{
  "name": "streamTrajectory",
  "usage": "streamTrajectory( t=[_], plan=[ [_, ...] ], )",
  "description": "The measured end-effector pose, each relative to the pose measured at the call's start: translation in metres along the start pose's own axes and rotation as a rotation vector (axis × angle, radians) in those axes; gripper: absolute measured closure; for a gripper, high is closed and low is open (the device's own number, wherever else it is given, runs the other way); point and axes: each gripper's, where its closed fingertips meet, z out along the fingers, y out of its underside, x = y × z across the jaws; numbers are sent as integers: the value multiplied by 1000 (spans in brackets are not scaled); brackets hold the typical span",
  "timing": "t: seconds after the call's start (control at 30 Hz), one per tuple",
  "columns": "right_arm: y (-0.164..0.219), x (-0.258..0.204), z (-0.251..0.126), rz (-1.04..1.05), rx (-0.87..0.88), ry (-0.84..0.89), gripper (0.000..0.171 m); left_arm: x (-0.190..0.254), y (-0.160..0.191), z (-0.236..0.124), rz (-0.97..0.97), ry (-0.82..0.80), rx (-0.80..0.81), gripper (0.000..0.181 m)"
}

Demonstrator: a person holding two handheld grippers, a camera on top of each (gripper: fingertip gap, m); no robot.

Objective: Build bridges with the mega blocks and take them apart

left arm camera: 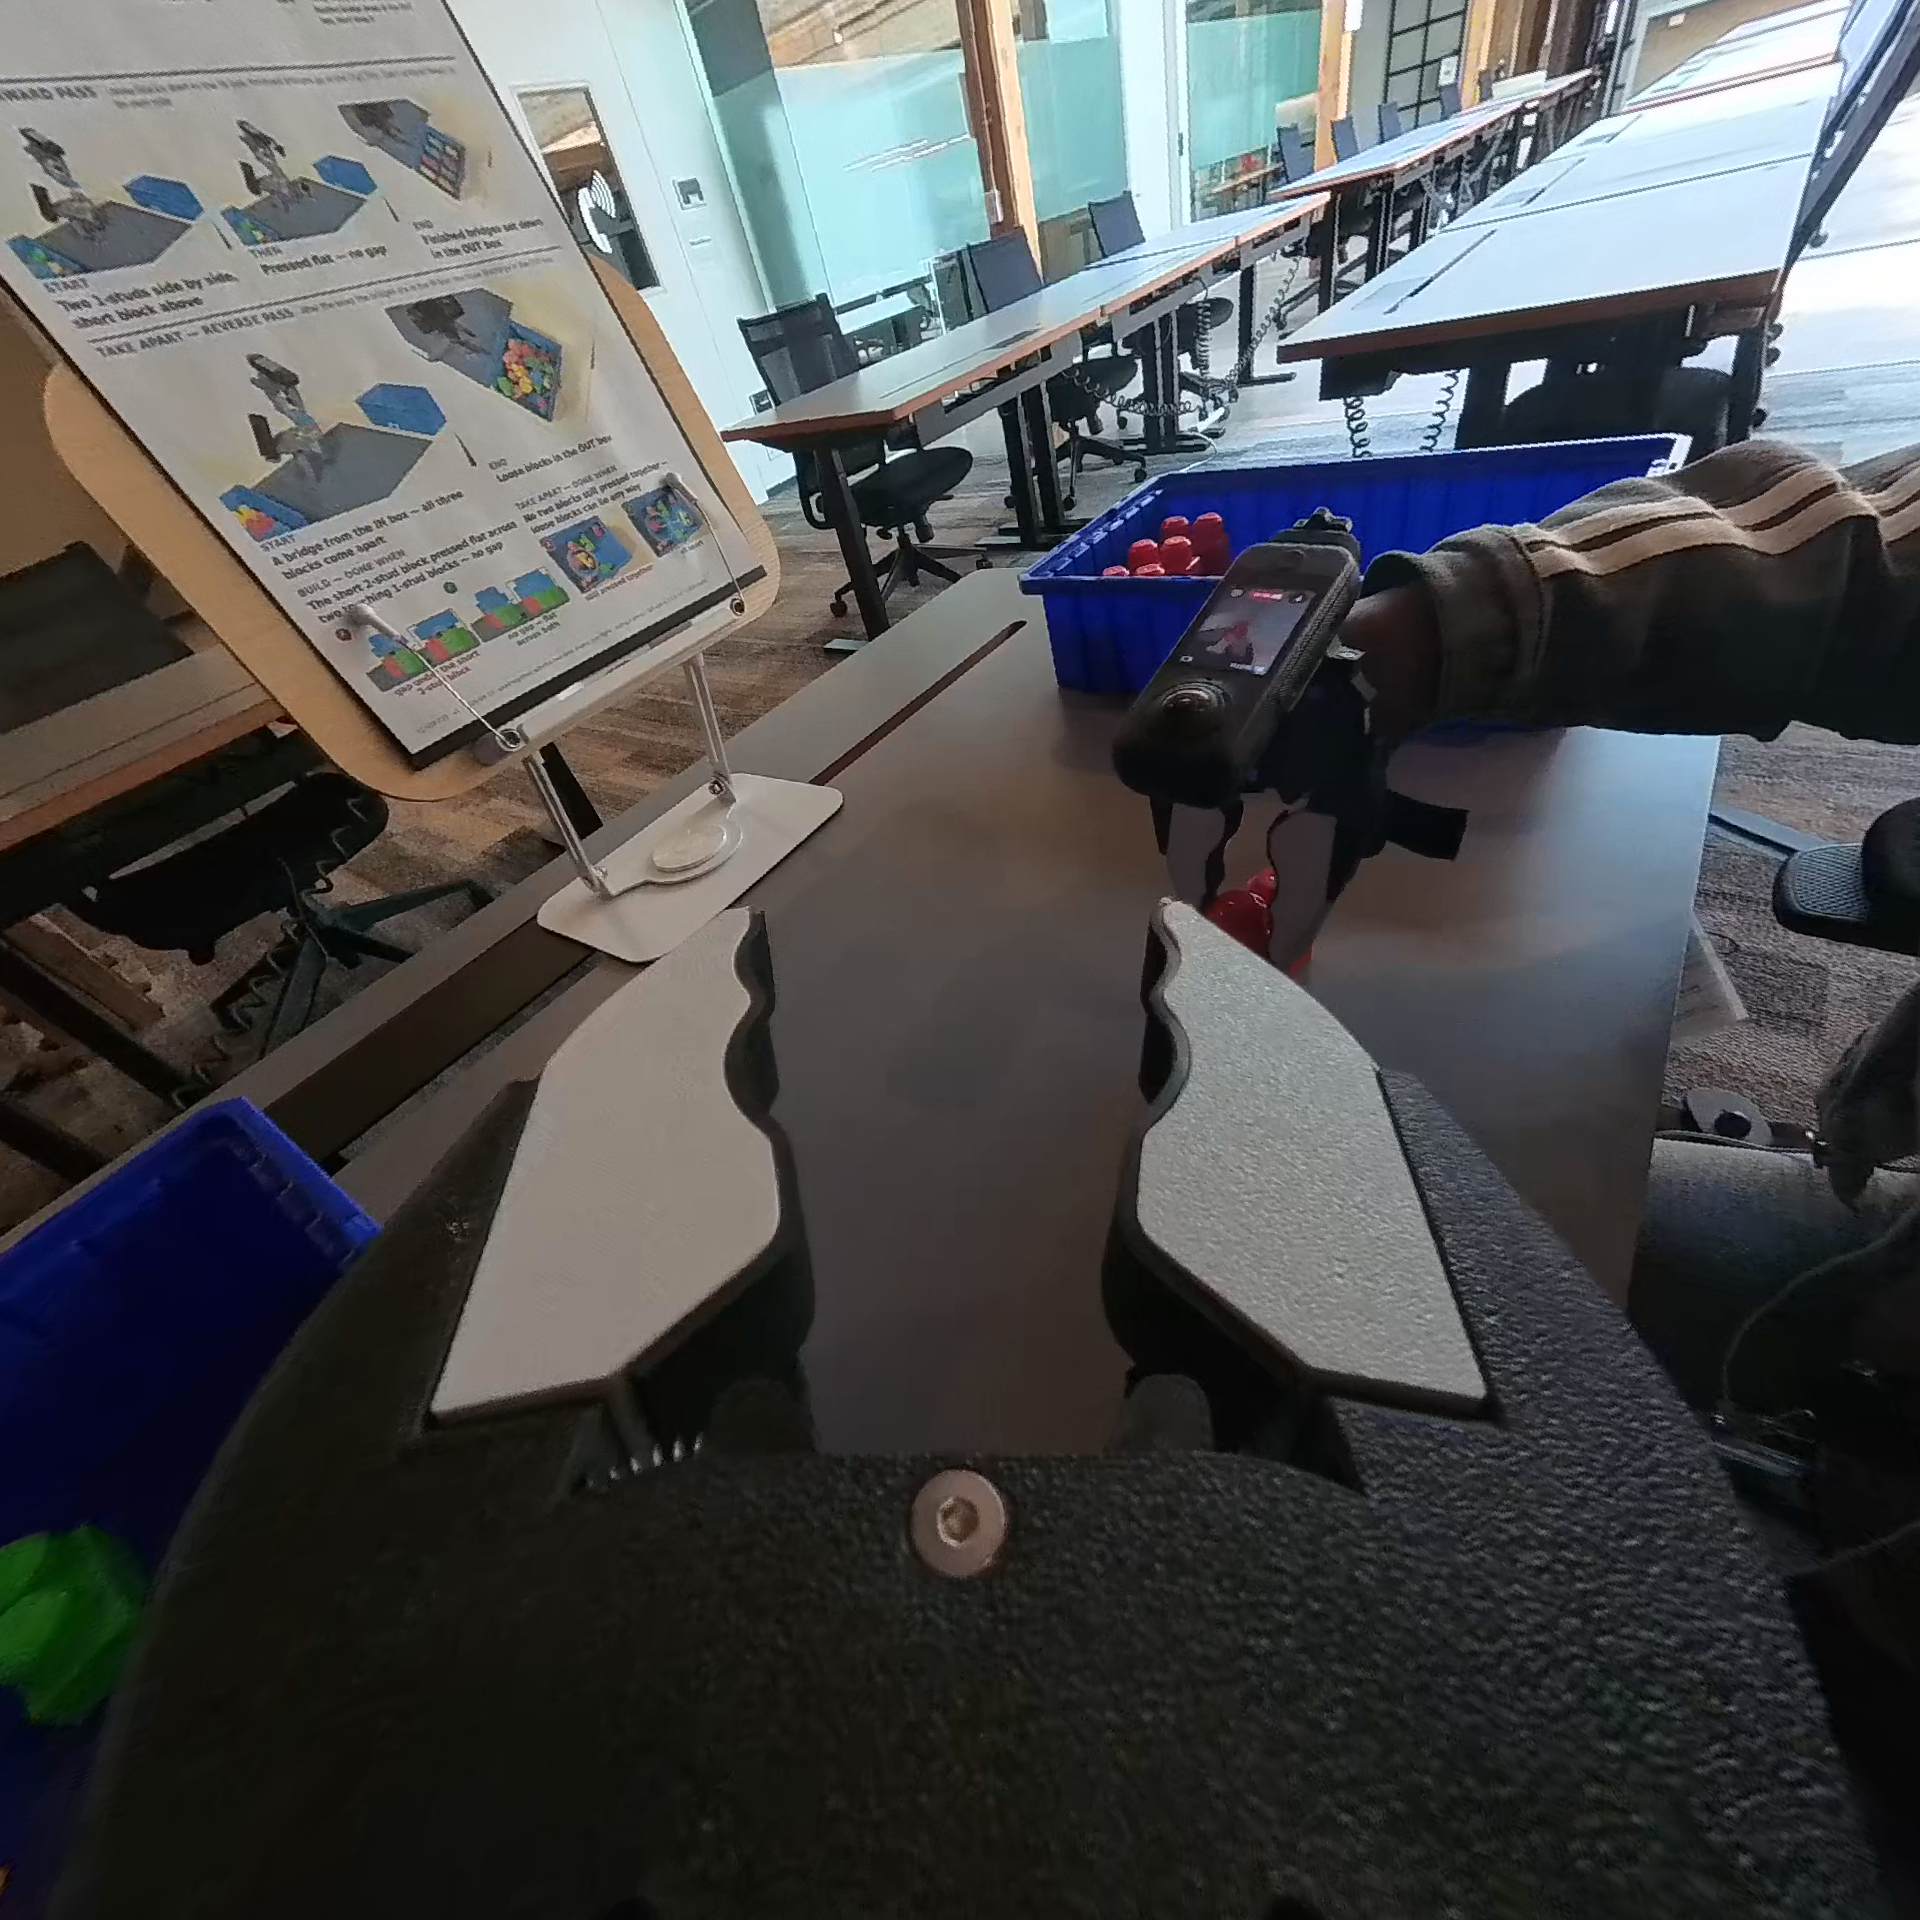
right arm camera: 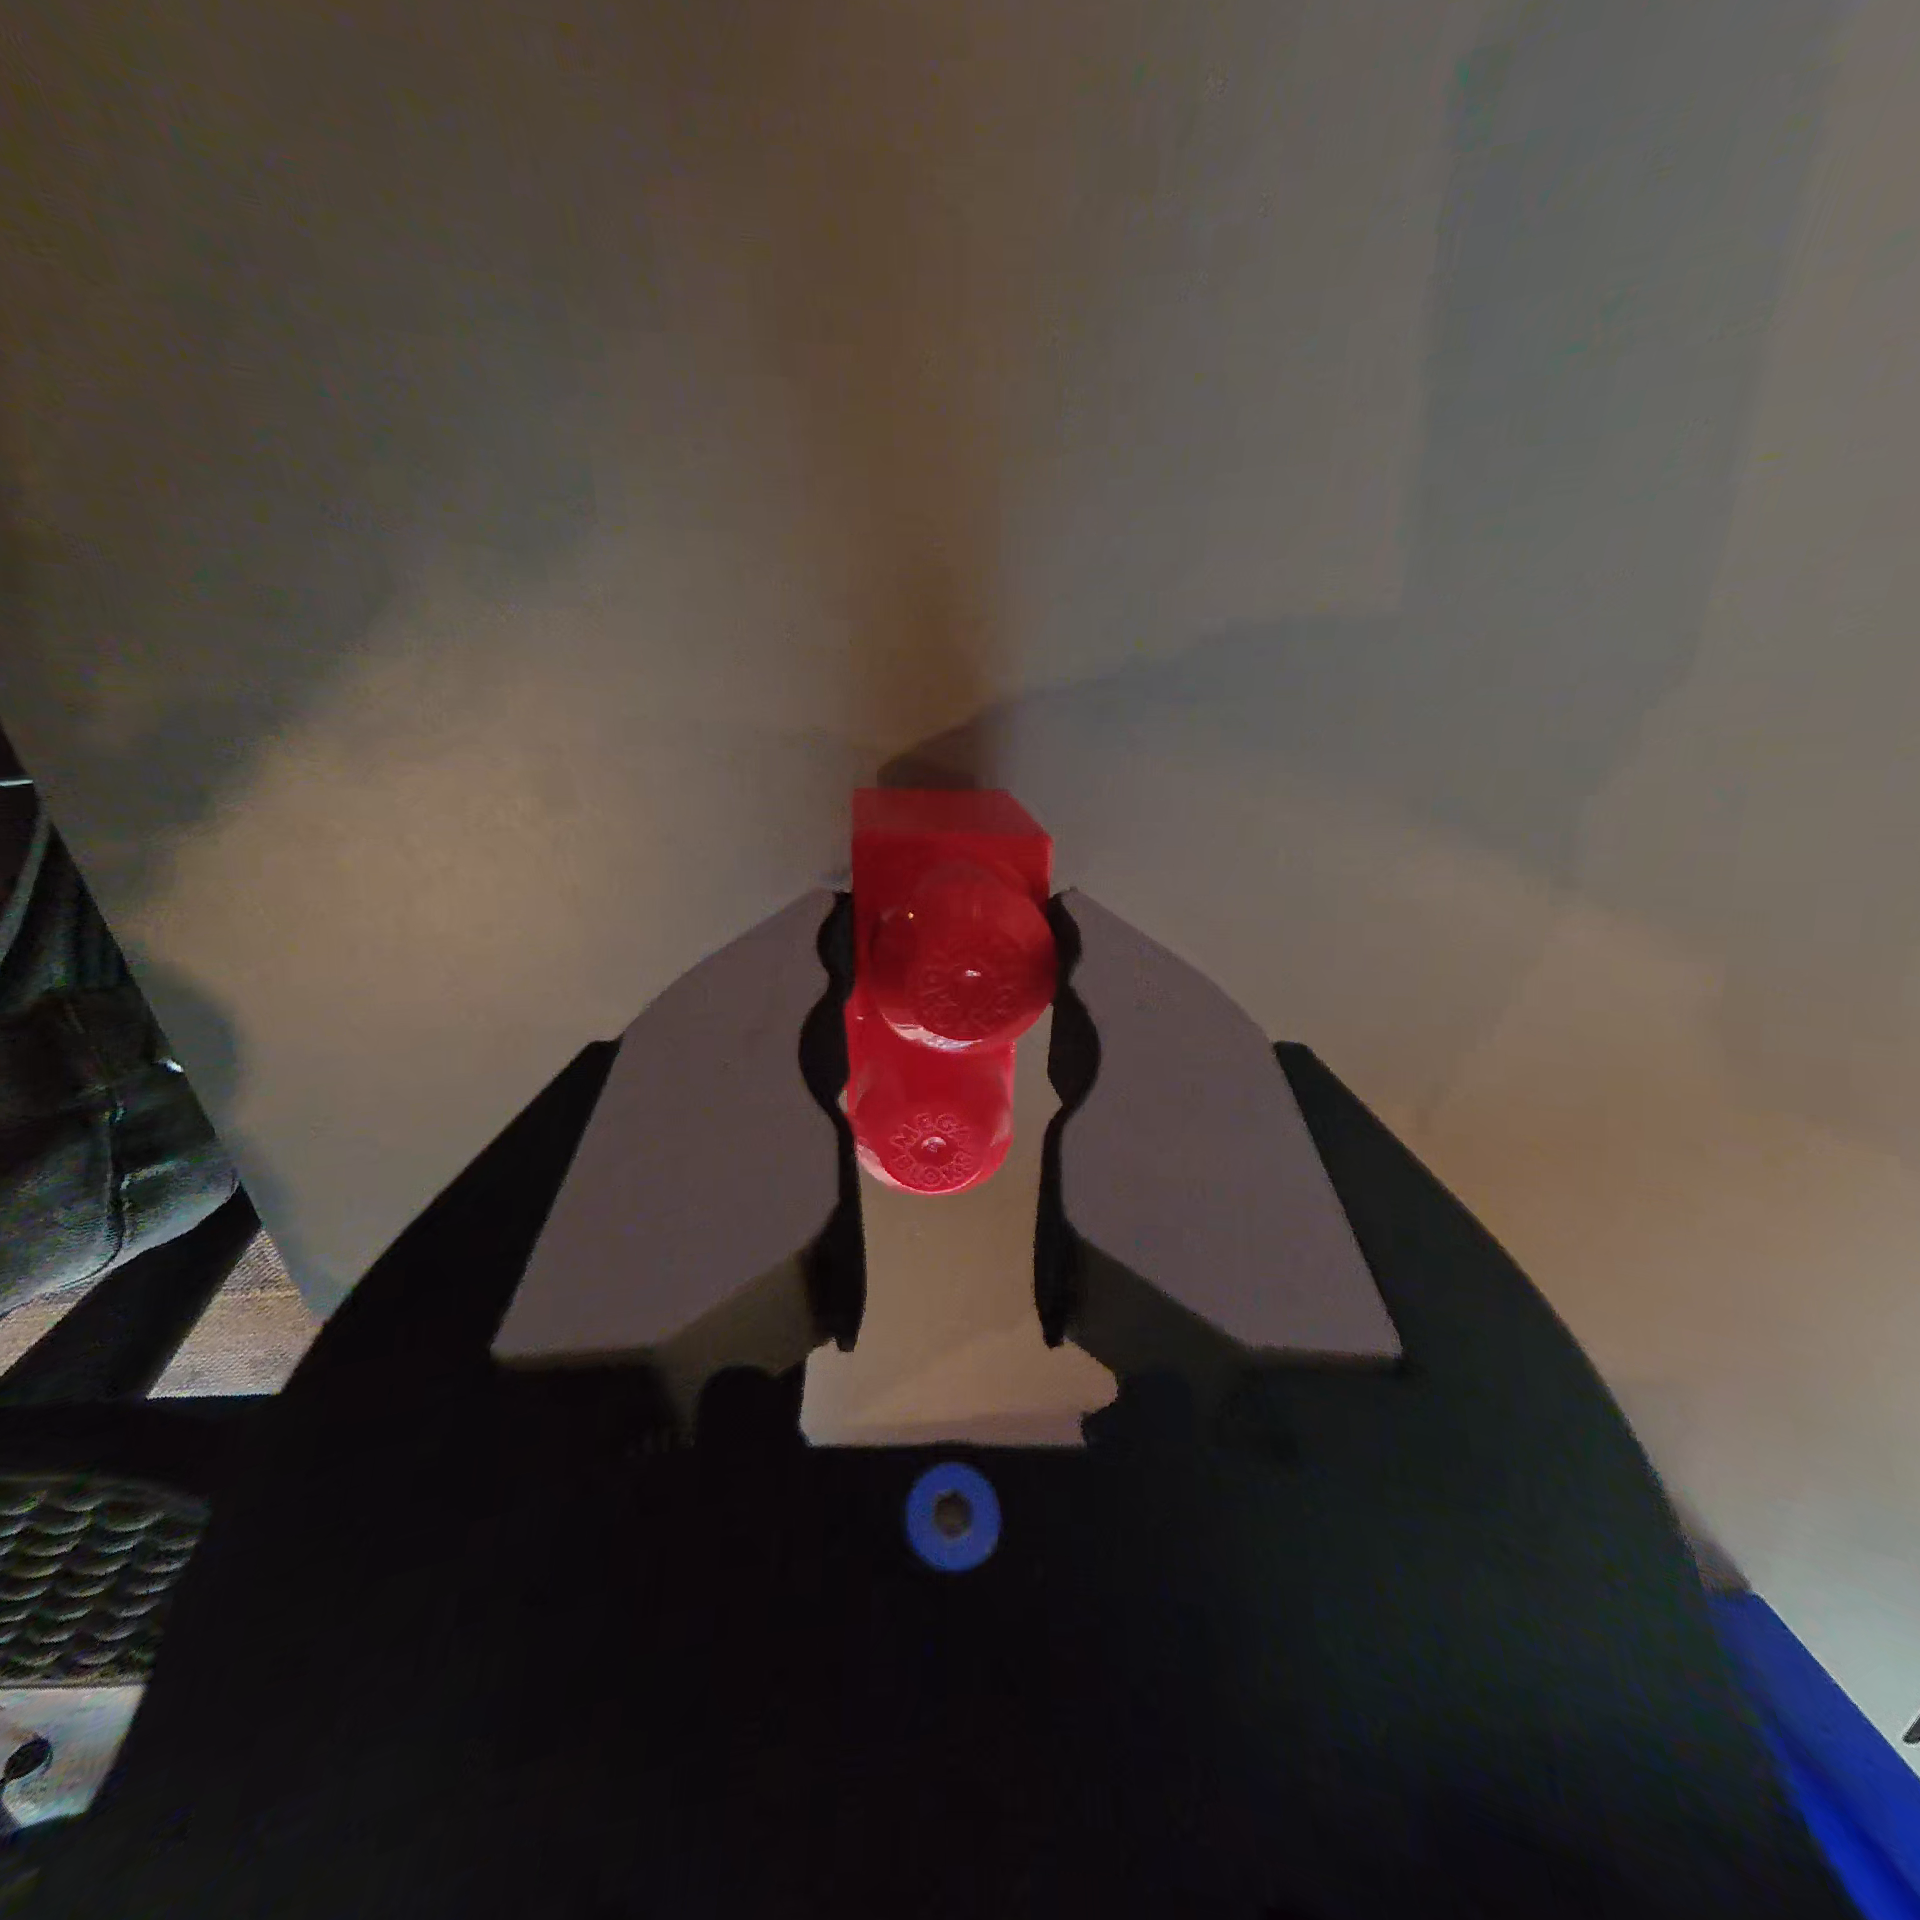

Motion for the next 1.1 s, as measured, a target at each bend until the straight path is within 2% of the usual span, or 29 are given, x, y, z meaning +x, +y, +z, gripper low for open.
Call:
streamTrajectory(
  t=[0.77,0.83,1.1],
  plan=[
    [7,-2,5,-52,22,12,136,1,0,1,6,7,4,113],
    [7,-2,4,-49,25,12,130,2,1,1,5,9,4,113],
    [7,-3,-6,-37,52,20,127,1,2,0,6,9,0,113]
  ],
)
